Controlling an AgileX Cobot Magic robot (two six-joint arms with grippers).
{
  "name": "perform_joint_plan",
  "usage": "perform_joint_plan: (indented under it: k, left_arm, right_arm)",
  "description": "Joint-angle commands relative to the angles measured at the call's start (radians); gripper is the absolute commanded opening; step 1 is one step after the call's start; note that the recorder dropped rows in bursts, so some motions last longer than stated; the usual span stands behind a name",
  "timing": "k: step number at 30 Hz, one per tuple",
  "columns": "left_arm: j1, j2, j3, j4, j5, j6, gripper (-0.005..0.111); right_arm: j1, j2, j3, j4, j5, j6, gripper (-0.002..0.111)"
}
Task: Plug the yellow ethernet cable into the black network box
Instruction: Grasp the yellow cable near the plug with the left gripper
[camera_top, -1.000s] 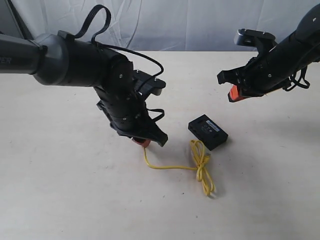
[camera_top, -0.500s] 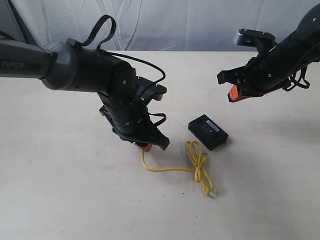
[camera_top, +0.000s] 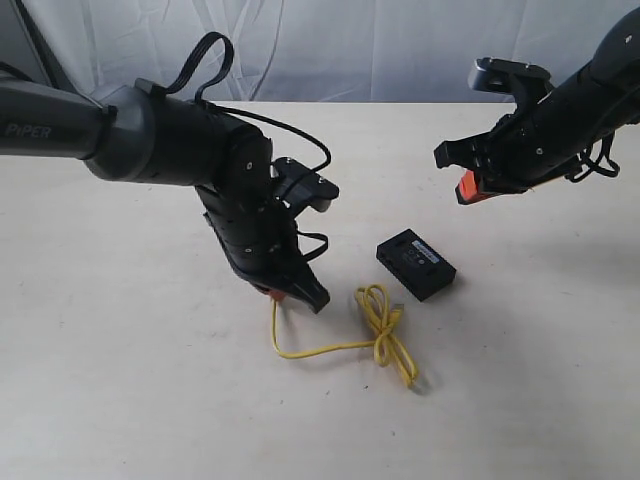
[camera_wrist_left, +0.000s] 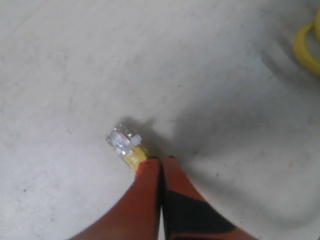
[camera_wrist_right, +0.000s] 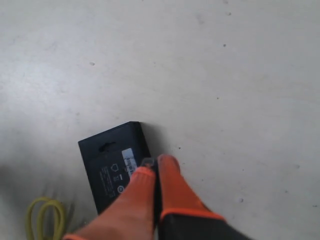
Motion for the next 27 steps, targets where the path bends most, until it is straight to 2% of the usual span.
perform_joint_plan:
  k: [1,10,22,27]
  left_arm:
    - [0.001,-0.031,-0.004,0.024,0.003,0.085,0.0]
    - [0.001,-0.099,-0.021,0.044,-0.011,0.061,0.0]
    - [0.001,-0.086,-0.043,0.046,0.011,-0.265,0.0]
    - [0.001,-0.048,-0.043,0.046,0.019,-0.339,0.015]
  right_arm:
    - [-0.004,-0.009,0.004,-0.002,0.0,0.0,-0.001]
    - [-0.004,-0.009,0.004,-0.002,-0.005,-0.001,-0.001]
    - [-0.004,-0.009,0.004,-0.002,-0.003,-0.001,-0.001]
    - [-0.004,-0.009,0.004,0.001,-0.003,-0.001,-0.001]
